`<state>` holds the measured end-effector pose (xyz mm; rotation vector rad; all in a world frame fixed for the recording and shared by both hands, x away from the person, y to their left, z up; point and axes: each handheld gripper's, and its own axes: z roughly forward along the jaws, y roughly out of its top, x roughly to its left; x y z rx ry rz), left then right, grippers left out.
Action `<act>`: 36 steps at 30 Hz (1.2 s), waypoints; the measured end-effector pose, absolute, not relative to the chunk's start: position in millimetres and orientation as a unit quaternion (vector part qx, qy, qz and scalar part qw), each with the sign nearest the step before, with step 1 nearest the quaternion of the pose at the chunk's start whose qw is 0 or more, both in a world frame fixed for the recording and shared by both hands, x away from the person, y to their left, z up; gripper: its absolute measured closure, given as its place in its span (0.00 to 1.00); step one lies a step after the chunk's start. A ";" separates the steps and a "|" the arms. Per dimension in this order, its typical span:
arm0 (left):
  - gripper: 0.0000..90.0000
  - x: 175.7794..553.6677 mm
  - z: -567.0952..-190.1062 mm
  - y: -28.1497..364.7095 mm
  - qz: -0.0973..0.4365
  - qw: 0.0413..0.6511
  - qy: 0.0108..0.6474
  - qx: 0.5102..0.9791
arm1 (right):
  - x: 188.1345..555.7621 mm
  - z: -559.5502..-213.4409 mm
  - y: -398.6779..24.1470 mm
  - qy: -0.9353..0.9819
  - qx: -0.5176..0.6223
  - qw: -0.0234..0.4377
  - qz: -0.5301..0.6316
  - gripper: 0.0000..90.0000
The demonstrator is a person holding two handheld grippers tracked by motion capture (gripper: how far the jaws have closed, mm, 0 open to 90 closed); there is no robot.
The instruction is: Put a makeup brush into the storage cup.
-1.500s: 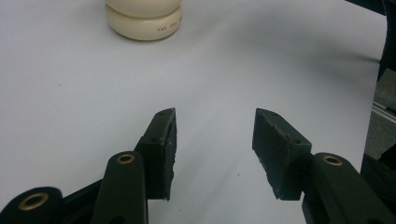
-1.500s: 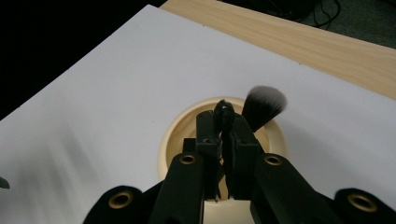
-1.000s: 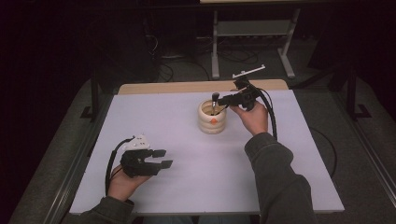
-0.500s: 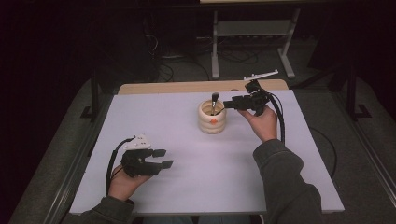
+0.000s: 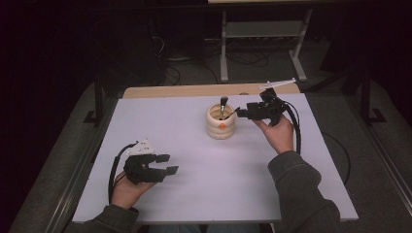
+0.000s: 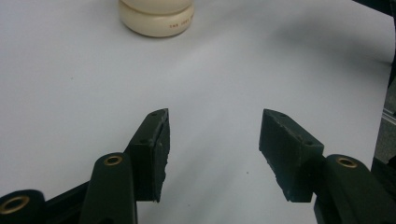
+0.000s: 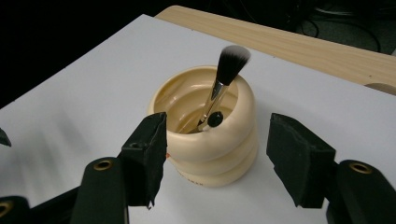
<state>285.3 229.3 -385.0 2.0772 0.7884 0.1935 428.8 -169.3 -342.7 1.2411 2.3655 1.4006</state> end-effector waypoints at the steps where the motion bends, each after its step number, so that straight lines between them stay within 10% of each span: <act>1: 0.47 286.2 -386.1 230.1 0.077 0.438 0.318 0.837 | 428.1 -343.1 -170.5 0.783 0.408 0.063 0.465 0.40; 36: 0.41 289.1 -383.9 242.8 0.087 0.443 0.332 0.828 | 394.5 -366.9 -191.5 0.783 0.399 0.061 0.473 0.36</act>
